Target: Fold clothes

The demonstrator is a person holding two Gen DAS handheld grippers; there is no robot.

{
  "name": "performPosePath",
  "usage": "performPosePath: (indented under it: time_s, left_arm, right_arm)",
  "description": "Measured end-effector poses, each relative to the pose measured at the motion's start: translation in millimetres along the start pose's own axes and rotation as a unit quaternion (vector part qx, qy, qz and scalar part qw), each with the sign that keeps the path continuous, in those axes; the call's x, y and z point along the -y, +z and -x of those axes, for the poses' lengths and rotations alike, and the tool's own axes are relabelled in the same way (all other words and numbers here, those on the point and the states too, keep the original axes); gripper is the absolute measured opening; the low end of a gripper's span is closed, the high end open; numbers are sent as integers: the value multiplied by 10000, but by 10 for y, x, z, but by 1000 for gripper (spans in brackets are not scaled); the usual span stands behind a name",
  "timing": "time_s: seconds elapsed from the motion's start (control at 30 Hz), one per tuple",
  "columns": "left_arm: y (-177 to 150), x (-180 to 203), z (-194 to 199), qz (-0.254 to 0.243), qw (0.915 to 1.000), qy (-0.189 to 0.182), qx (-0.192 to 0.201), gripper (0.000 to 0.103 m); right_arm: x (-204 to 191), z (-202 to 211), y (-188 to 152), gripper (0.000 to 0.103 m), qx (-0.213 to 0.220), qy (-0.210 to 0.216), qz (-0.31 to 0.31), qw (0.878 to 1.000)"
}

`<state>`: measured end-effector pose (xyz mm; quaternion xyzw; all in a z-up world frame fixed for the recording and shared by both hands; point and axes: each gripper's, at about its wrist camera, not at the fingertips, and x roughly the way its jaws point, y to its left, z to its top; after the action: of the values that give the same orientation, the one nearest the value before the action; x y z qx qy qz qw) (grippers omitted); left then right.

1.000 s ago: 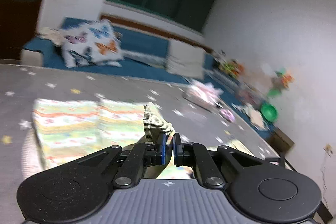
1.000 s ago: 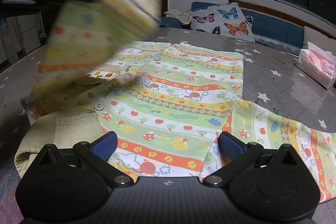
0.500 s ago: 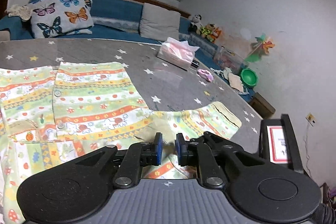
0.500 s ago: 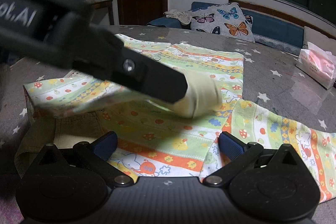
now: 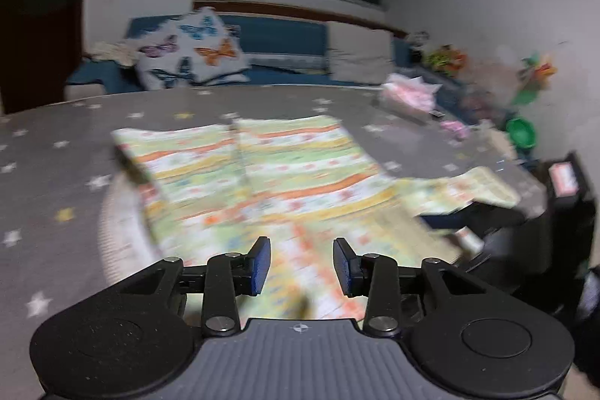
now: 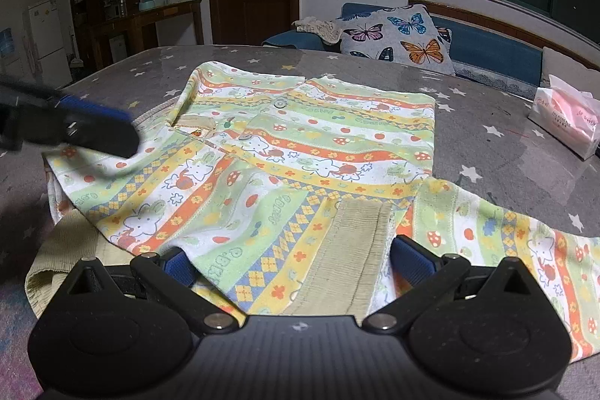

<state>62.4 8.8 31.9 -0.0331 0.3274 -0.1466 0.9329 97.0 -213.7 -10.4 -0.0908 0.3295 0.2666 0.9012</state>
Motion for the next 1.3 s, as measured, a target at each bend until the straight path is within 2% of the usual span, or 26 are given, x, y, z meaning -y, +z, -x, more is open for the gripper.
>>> performPosePath:
  time_s: [0.1,0.27,0.4,0.57,0.73,0.83,0.87,0.93,1.0,1.07,1.1,1.13,1.3]
  left_arm:
    - [-88,-86,69,-47,9993,370,24,43]
    - [-182,-227,46,52,9977,676,-82,44]
    - [-253,-273,223,1,9979,653,16,52]
    - [-287,-381,309,148,9970,755,-115,52]
    - [-222,-461,257,489,9969,592,-149,50]
    - [-141,-481,157,451,9971,581,-181,50]
    - [-121,-499,104,461,9969,590,-240,48]
    - [-83,-536,-1,481,9964,607,-356,36]
    - [-61,-570,-97,505,9958,596,-481,30]
    - [-70,-584,-159,497,9955,571,-568,19]
    - [-75,-587,-159,503,9956,571,-553,10]
    - [-81,-591,-159,510,9956,570,-537,7]
    - [-115,-666,41,768,9948,662,-134,4]
  right_arm:
    - [0,1,0,103,0,1,0,10000]
    - [0,1,0,103,1,1,0,10000]
    - [1,1,0,103,1,1,0,10000]
    - [1,0,0,103,1,2,0,10000]
    - [2,0,-1,103,1,2,0,10000]
    - [2,0,-1,103,2,2,0,10000]
    - [2,0,-1,103,2,2,-1,10000]
    - [2,1,-1,103,2,3,-1,10000]
    - [3,2,-1,103,2,3,-1,10000]
    - [2,2,-1,103,2,3,-1,10000]
    - [2,2,-1,103,2,3,-1,10000]
    - [2,3,-1,103,2,3,-1,10000]
    - [2,3,-1,103,2,3,-1,10000]
